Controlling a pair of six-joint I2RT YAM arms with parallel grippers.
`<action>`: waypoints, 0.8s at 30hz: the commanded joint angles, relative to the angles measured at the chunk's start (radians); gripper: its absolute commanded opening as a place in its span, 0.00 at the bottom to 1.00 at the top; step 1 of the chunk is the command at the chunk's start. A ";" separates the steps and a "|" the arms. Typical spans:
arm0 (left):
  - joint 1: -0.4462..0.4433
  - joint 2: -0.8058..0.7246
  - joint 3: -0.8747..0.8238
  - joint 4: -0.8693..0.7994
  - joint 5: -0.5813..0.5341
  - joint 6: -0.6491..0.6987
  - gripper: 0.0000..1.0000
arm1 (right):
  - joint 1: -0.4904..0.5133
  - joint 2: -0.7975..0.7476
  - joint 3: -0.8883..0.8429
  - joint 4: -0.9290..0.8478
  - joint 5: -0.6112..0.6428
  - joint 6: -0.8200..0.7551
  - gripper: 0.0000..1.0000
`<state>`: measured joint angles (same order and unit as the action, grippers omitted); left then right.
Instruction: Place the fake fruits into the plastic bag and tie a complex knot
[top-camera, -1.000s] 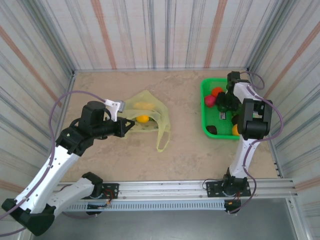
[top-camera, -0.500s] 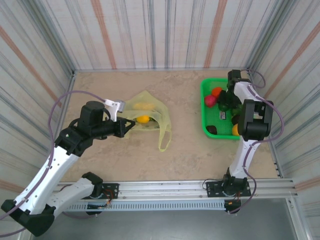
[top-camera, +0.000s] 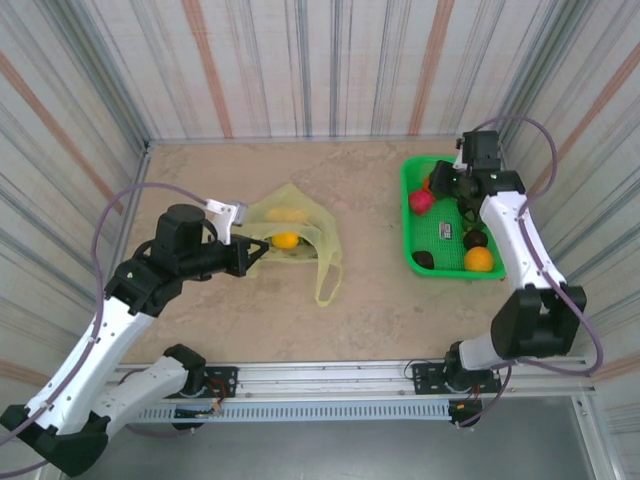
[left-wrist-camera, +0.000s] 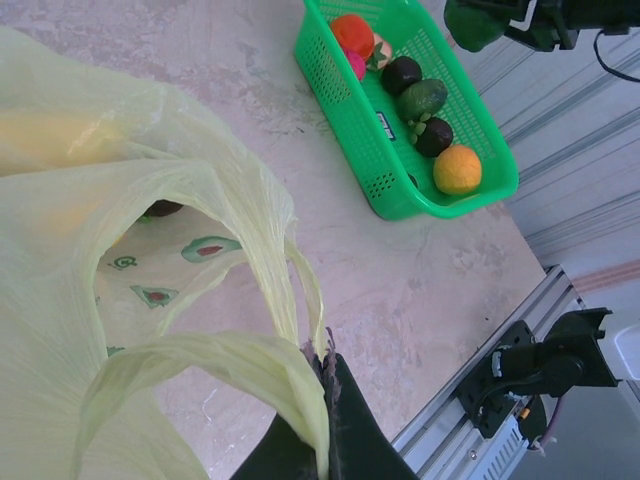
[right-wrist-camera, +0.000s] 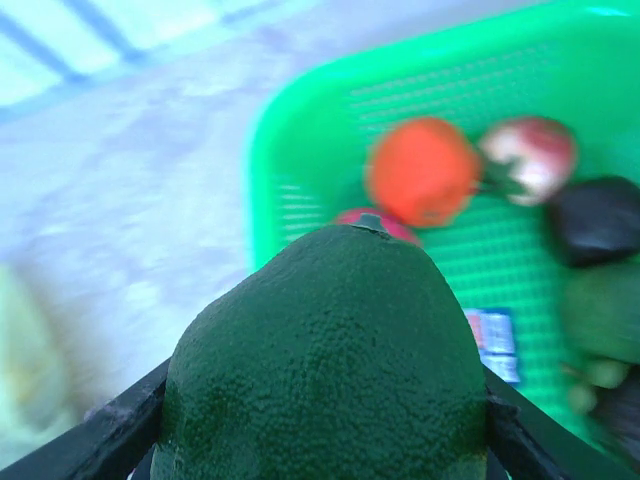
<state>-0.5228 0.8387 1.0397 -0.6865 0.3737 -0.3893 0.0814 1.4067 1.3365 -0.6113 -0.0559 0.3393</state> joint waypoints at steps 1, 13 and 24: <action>0.005 -0.028 -0.006 -0.034 -0.007 0.007 0.00 | 0.073 -0.096 -0.065 0.043 -0.126 -0.003 0.57; 0.004 -0.073 -0.143 -0.029 0.026 -0.086 0.00 | 0.571 -0.142 -0.196 0.096 -0.275 -0.141 0.54; 0.004 -0.084 -0.131 -0.057 -0.014 -0.080 0.00 | 0.821 0.135 -0.122 0.127 -0.374 -0.218 0.54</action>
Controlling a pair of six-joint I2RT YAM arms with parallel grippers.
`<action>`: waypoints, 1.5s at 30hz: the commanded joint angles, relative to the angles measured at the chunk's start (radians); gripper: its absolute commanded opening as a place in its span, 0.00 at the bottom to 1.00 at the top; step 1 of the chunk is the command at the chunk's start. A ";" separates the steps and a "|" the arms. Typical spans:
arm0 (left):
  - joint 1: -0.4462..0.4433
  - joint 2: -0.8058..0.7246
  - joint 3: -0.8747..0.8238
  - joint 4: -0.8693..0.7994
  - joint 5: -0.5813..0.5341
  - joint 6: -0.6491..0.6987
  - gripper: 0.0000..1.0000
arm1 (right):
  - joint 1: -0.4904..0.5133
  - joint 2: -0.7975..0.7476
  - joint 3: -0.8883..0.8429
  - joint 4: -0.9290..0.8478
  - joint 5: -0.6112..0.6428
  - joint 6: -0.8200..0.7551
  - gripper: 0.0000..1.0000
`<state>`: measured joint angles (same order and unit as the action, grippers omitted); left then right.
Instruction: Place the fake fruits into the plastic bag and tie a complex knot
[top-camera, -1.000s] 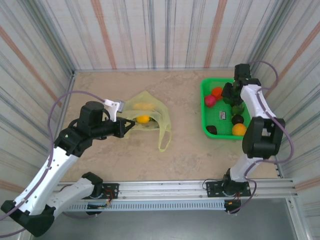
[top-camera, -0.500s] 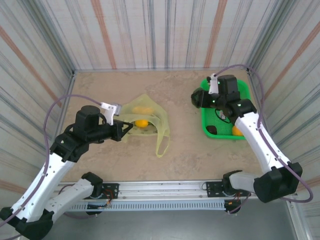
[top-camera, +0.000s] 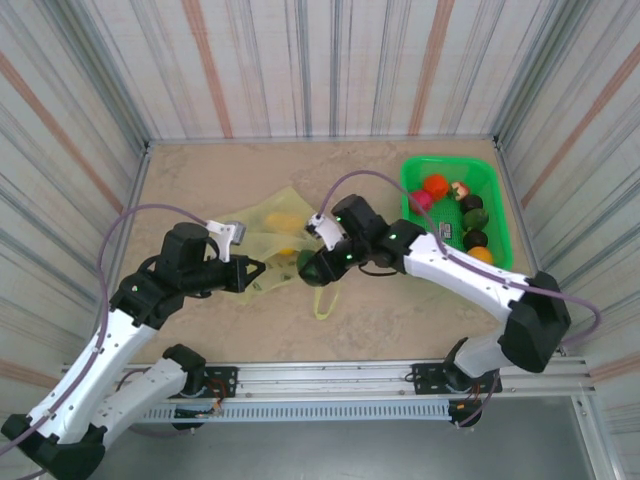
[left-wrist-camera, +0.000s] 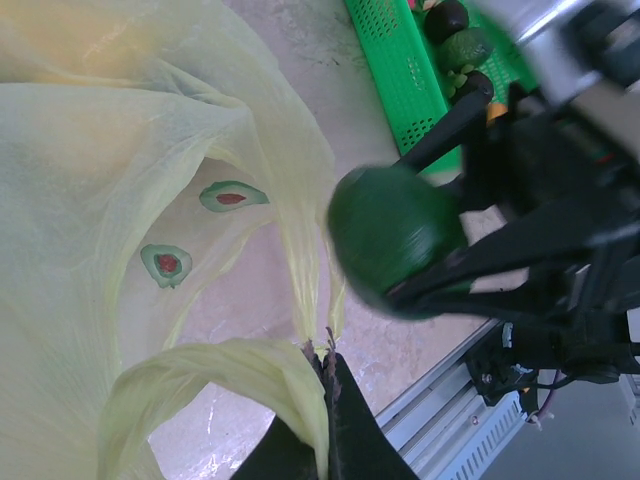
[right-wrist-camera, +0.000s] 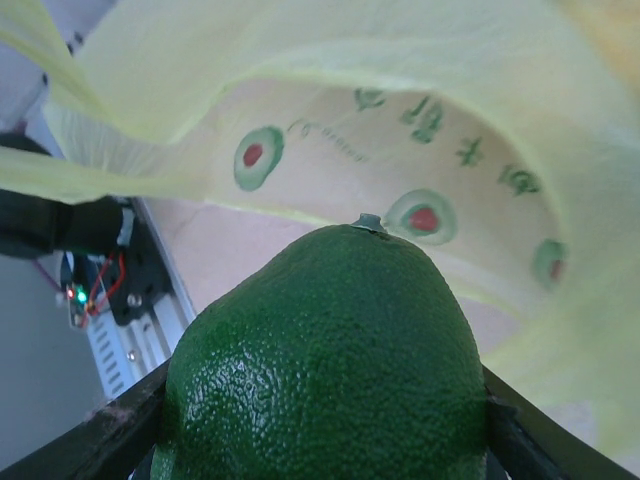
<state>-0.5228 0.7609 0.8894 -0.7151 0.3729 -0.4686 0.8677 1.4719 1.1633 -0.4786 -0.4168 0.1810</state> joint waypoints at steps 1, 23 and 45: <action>0.004 -0.006 0.020 -0.029 -0.015 0.001 0.00 | 0.039 0.106 0.071 -0.011 -0.003 -0.061 0.54; 0.005 -0.065 -0.004 -0.056 -0.049 0.008 0.00 | 0.092 0.687 0.731 -0.037 0.477 0.293 0.58; 0.014 -0.023 0.065 -0.068 -0.183 0.026 0.00 | 0.089 0.184 0.187 0.174 0.216 0.062 0.53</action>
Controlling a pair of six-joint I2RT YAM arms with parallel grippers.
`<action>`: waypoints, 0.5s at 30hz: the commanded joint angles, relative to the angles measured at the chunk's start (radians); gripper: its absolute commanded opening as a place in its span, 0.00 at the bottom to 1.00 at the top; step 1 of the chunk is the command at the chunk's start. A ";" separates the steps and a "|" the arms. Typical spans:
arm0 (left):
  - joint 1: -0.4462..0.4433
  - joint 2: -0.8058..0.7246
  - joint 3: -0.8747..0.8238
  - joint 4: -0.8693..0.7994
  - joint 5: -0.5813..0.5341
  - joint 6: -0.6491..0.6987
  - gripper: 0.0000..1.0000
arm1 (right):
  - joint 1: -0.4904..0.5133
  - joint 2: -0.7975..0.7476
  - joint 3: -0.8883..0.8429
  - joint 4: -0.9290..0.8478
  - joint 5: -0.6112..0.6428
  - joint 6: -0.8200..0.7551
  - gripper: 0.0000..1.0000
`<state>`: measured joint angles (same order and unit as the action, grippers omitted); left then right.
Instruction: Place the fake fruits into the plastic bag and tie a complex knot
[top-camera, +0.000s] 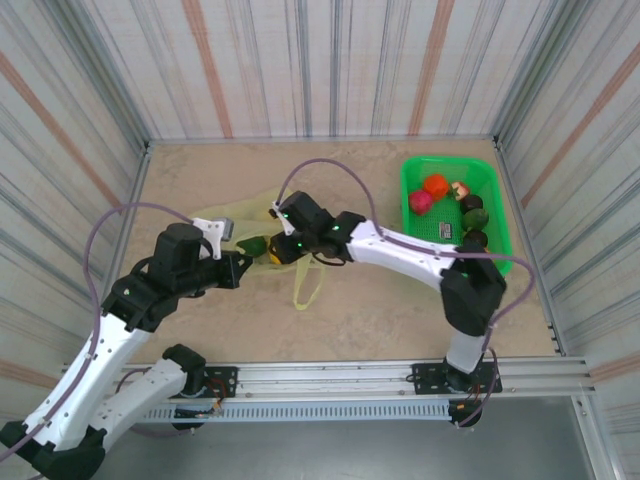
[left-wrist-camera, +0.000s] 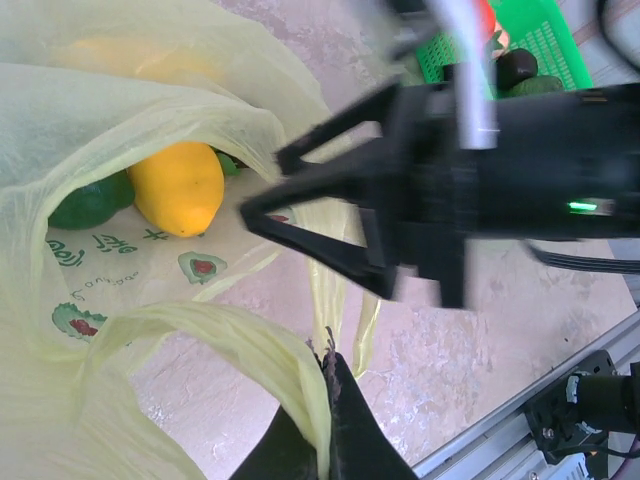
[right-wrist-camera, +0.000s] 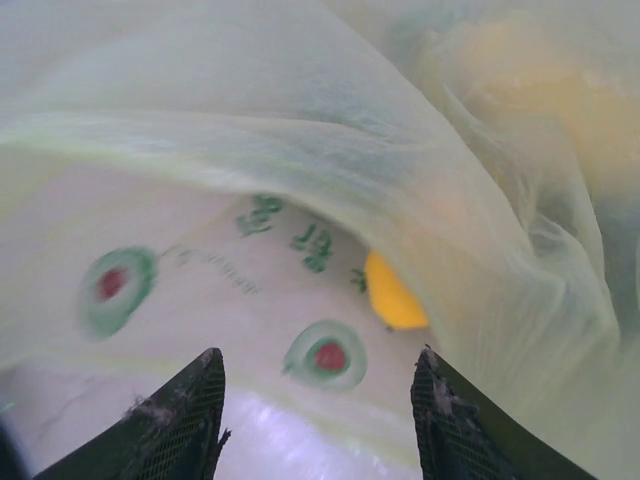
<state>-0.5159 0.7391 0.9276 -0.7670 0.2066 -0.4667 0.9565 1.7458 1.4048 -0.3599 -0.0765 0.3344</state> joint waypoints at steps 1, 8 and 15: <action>0.007 -0.001 0.032 -0.018 -0.016 0.025 0.00 | 0.007 -0.118 -0.078 0.038 -0.129 -0.131 0.55; 0.010 0.010 0.051 -0.026 -0.008 0.036 0.00 | 0.055 -0.286 -0.272 -0.027 -0.155 -0.538 0.59; 0.010 0.020 0.063 -0.023 0.004 0.037 0.00 | 0.119 -0.338 -0.432 -0.098 -0.083 -1.120 0.57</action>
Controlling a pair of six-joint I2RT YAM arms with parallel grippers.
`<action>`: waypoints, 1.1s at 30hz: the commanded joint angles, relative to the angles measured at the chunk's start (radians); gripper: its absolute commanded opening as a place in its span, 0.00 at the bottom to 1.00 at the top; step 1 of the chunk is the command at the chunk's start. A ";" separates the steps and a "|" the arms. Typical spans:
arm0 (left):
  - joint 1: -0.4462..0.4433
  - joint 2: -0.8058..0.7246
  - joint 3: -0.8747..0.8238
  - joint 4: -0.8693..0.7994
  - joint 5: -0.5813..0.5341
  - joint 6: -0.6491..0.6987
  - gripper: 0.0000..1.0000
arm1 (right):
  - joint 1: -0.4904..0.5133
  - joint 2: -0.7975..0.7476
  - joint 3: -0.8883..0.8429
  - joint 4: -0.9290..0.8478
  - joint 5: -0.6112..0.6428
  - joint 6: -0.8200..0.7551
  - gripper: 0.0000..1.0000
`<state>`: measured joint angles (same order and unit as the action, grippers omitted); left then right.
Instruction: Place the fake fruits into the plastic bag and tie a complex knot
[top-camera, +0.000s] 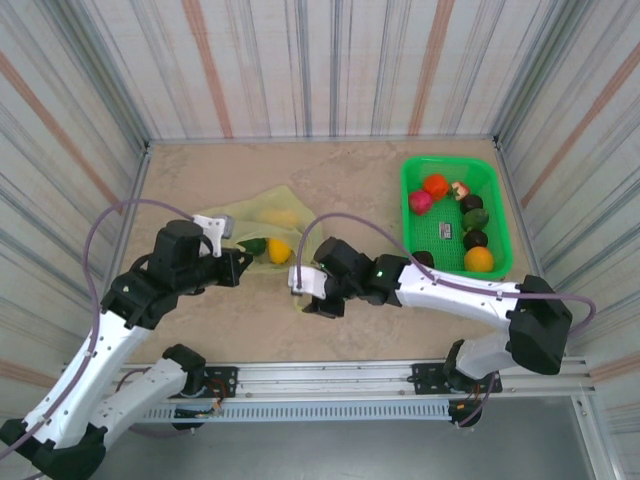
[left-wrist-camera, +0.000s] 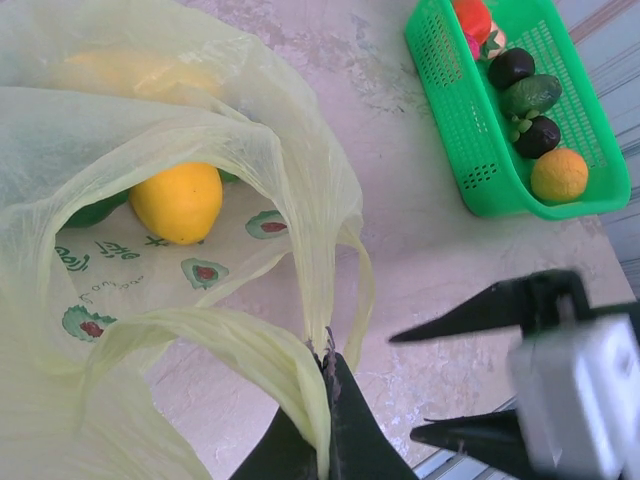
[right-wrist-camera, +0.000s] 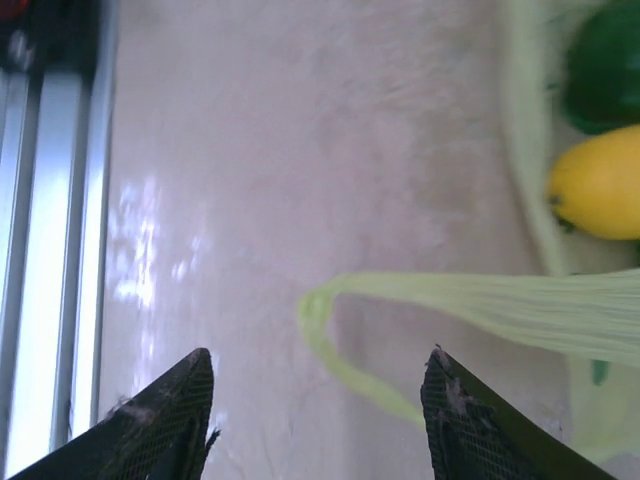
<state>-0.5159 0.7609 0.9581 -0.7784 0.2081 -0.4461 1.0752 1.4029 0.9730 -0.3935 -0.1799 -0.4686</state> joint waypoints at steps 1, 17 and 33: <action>0.011 -0.003 0.034 -0.014 0.002 0.015 0.00 | 0.008 0.016 -0.006 -0.078 0.039 -0.371 0.57; 0.014 0.010 0.048 -0.011 0.009 0.018 0.00 | 0.055 0.276 0.014 0.102 0.249 -0.542 0.65; 0.209 0.126 0.176 0.139 0.104 -0.013 0.00 | -0.230 0.006 0.196 0.194 -0.219 0.253 0.01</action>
<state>-0.3618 0.8459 1.0767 -0.7219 0.2417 -0.4458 0.9203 1.5223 1.0874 -0.2287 -0.1555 -0.5529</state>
